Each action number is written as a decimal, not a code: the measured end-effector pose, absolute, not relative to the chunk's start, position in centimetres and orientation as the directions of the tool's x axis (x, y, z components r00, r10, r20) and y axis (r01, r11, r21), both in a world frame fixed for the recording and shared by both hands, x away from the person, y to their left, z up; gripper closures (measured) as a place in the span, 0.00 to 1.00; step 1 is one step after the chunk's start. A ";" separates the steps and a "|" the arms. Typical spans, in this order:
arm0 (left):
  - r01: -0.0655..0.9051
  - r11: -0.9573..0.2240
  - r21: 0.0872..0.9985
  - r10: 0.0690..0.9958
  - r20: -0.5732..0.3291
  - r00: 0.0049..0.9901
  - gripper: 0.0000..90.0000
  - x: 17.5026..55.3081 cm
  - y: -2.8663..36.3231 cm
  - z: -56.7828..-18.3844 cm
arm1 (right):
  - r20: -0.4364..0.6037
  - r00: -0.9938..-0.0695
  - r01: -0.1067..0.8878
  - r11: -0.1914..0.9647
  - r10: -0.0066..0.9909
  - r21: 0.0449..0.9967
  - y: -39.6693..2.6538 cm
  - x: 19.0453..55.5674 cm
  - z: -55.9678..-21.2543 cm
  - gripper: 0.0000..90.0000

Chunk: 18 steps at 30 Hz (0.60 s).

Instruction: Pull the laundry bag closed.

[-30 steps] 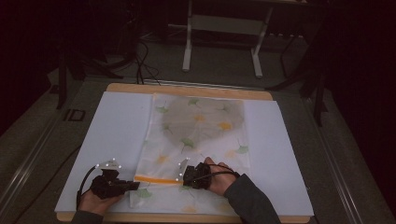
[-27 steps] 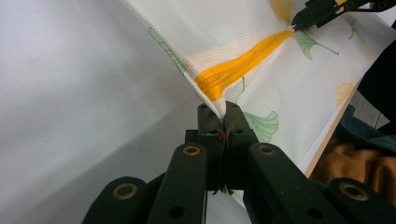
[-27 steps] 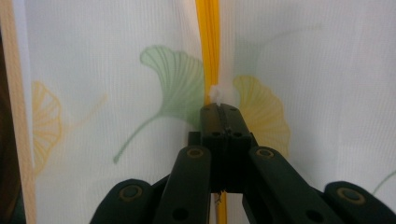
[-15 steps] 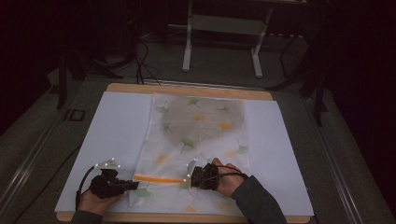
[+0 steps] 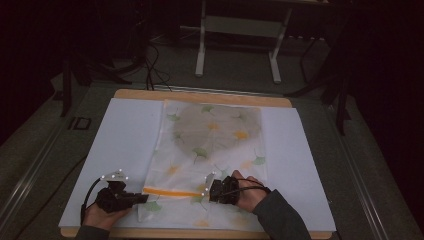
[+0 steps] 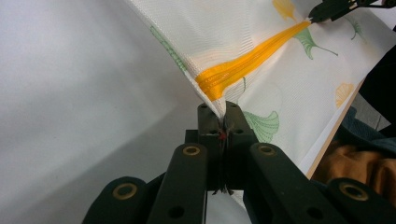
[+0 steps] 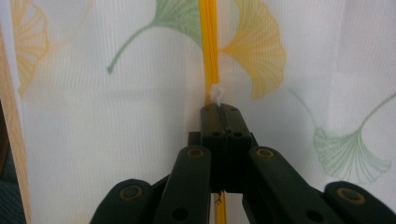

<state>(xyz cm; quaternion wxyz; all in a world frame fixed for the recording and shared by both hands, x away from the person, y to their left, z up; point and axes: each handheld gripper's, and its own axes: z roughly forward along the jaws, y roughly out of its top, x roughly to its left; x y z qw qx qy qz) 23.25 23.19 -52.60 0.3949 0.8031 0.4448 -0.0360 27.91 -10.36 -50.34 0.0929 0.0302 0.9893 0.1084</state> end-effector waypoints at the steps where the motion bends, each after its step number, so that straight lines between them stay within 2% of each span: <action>1: 0.743 -0.292 0.602 0.685 -0.410 0.602 0.99 23.3 23.2 -52.6 | -0.178 -0.981 0.039 0.975 0.080 0.220 -10.5 27.9 -50.3 1.00; 18: 0.743 -0.292 0.602 0.689 -0.406 0.600 0.99 23.3 23.3 -52.7 | -0.188 -0.977 0.056 0.975 0.098 0.216 -12.5 27.9 -50.3 1.00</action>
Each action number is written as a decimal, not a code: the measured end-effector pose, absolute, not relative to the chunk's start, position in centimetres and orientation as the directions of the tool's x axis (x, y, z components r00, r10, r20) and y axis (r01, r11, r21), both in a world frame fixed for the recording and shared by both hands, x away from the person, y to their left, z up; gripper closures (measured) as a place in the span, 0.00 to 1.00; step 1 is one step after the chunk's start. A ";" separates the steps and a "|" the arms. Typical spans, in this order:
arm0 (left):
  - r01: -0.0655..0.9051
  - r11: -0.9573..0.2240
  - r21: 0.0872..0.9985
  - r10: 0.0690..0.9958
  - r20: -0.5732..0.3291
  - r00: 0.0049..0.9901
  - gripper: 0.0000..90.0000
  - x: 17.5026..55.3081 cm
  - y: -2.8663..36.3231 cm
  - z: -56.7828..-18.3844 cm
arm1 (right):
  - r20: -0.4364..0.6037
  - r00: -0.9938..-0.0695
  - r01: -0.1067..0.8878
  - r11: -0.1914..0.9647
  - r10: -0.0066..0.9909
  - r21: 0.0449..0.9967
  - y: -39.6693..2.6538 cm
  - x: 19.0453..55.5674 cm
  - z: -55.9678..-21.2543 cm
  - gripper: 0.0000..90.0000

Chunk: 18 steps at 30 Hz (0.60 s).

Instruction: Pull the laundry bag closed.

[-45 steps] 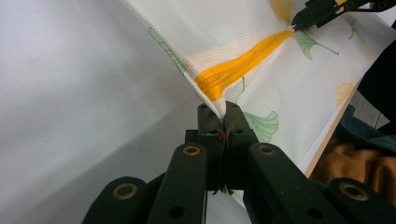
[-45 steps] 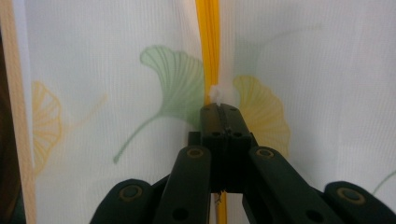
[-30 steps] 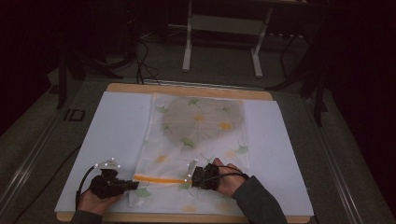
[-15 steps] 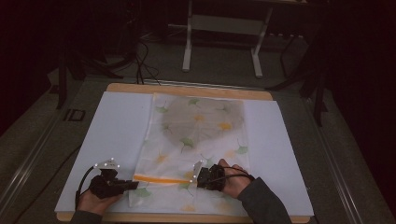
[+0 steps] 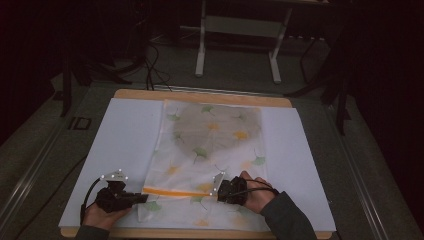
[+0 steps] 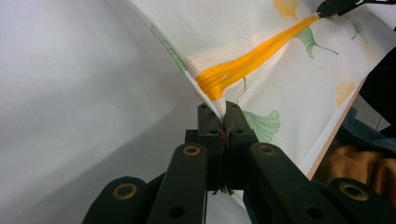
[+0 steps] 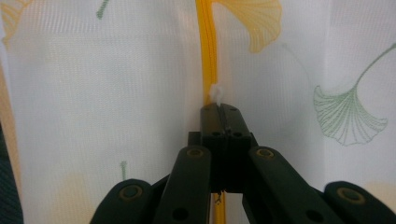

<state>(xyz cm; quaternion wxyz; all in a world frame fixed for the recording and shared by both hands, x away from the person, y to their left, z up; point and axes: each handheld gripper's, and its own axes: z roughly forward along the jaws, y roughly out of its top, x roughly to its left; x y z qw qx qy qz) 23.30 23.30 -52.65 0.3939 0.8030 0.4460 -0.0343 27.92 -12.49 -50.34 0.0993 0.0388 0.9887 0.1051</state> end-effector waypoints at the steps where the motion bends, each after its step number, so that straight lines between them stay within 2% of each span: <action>1: 0.743 -0.289 0.603 0.688 -0.409 0.600 0.99 23.3 23.3 -52.7 | -0.188 -0.977 0.063 0.975 0.104 0.212 -12.7 27.9 -50.3 1.00; 18: 0.745 -0.288 0.601 0.691 -0.408 0.597 0.99 23.3 23.4 -52.7 | -0.182 -0.972 0.106 0.967 0.150 0.231 -14.9 28.0 -50.4 1.00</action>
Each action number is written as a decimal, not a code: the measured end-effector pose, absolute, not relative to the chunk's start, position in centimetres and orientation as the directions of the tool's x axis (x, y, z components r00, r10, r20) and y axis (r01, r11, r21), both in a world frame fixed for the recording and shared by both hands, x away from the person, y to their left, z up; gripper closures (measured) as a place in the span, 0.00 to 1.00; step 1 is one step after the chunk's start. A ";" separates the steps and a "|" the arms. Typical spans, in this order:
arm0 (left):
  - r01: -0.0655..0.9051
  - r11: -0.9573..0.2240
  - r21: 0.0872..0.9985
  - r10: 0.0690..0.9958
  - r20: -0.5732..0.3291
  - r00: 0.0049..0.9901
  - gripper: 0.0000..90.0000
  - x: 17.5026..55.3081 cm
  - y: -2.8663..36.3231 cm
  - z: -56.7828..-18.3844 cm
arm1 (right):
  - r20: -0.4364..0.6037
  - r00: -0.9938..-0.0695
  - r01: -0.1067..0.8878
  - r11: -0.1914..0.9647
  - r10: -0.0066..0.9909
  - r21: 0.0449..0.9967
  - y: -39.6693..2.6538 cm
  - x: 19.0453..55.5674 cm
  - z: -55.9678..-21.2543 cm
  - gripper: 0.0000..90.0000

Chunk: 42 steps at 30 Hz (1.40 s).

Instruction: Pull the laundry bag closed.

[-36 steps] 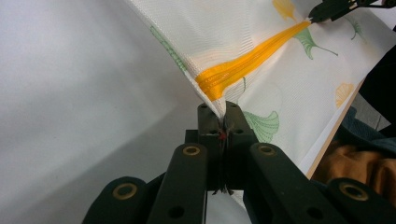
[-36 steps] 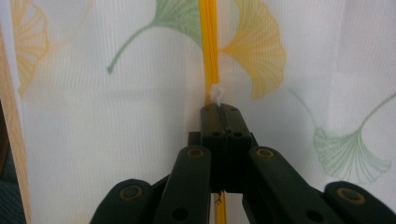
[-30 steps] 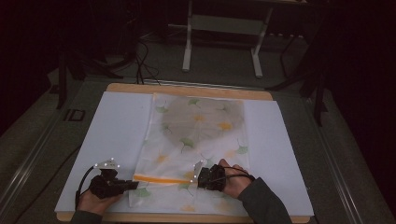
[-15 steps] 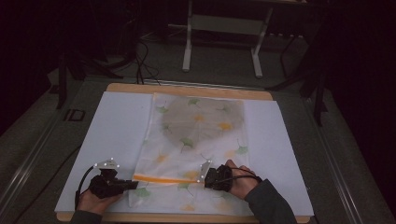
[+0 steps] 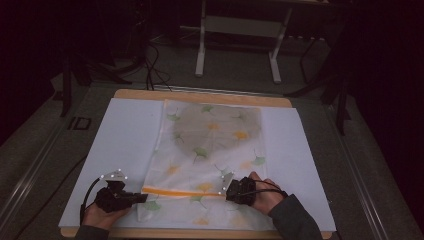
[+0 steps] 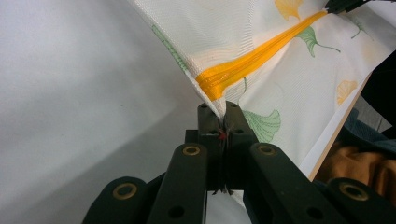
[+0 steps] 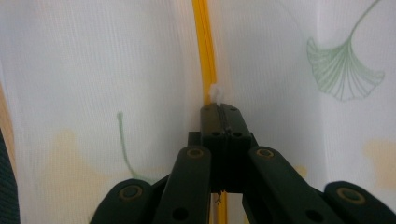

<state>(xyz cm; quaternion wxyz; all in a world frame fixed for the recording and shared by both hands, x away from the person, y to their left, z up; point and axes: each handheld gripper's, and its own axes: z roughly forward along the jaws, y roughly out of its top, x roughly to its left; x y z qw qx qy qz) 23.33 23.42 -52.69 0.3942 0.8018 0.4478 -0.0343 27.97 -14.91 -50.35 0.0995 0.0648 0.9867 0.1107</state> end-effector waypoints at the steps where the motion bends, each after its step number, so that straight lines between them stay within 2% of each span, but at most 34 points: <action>1: 0.745 -0.288 0.601 0.691 -0.408 0.596 0.99 23.3 23.4 -52.7 | -0.188 -0.969 0.113 0.966 0.158 0.232 -15.3 28.0 -50.3 1.00; 42: 0.748 -0.287 0.598 0.699 -0.403 0.591 0.99 23.4 23.6 -52.6 | -0.192 -0.955 0.189 0.961 0.227 0.201 -20.0 28.1 -50.1 1.00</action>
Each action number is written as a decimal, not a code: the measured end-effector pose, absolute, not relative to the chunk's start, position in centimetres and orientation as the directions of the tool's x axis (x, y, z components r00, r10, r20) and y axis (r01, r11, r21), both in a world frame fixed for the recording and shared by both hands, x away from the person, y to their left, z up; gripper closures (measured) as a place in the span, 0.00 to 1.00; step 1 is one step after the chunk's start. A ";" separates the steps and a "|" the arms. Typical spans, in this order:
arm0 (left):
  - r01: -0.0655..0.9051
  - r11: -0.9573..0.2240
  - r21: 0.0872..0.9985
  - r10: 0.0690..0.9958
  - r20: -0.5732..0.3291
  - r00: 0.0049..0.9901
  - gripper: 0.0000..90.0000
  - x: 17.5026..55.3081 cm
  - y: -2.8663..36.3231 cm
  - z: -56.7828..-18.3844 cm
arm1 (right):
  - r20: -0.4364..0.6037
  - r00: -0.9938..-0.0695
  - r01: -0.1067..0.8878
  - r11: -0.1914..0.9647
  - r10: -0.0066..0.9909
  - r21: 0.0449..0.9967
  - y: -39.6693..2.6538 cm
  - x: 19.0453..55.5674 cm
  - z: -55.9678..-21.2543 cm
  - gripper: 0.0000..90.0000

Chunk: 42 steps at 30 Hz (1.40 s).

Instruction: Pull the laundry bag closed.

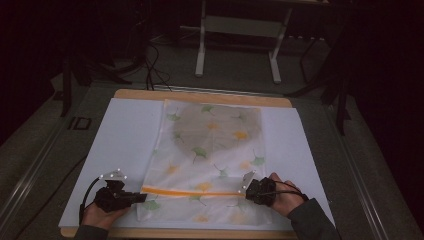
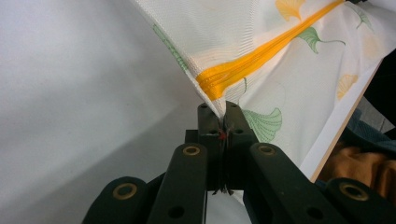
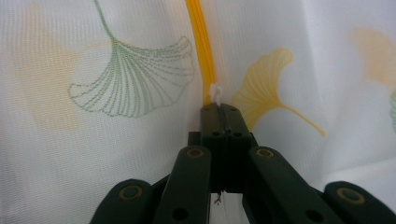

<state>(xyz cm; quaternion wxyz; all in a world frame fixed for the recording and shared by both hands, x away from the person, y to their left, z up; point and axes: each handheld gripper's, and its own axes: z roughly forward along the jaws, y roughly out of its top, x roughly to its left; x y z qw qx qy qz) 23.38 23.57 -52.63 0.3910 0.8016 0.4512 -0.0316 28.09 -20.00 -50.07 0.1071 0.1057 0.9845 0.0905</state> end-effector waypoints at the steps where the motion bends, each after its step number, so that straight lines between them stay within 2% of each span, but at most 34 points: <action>1: 0.748 -0.287 0.598 0.699 -0.403 0.591 0.99 23.4 23.6 -52.6 | -0.197 -0.953 0.193 0.962 0.232 0.195 -20.1 28.1 -50.0 1.00; 28: 0.745 -0.292 0.600 0.691 -0.406 0.598 0.98 23.3 23.5 -52.6 | -0.190 -0.926 0.285 0.935 0.325 0.211 -24.6 27.9 -49.3 1.00; 42: 0.748 -0.312 0.586 0.680 -0.412 0.607 0.98 23.3 23.2 -53.0 | -0.230 -0.921 0.267 0.939 0.315 0.215 -25.2 26.7 -49.5 1.00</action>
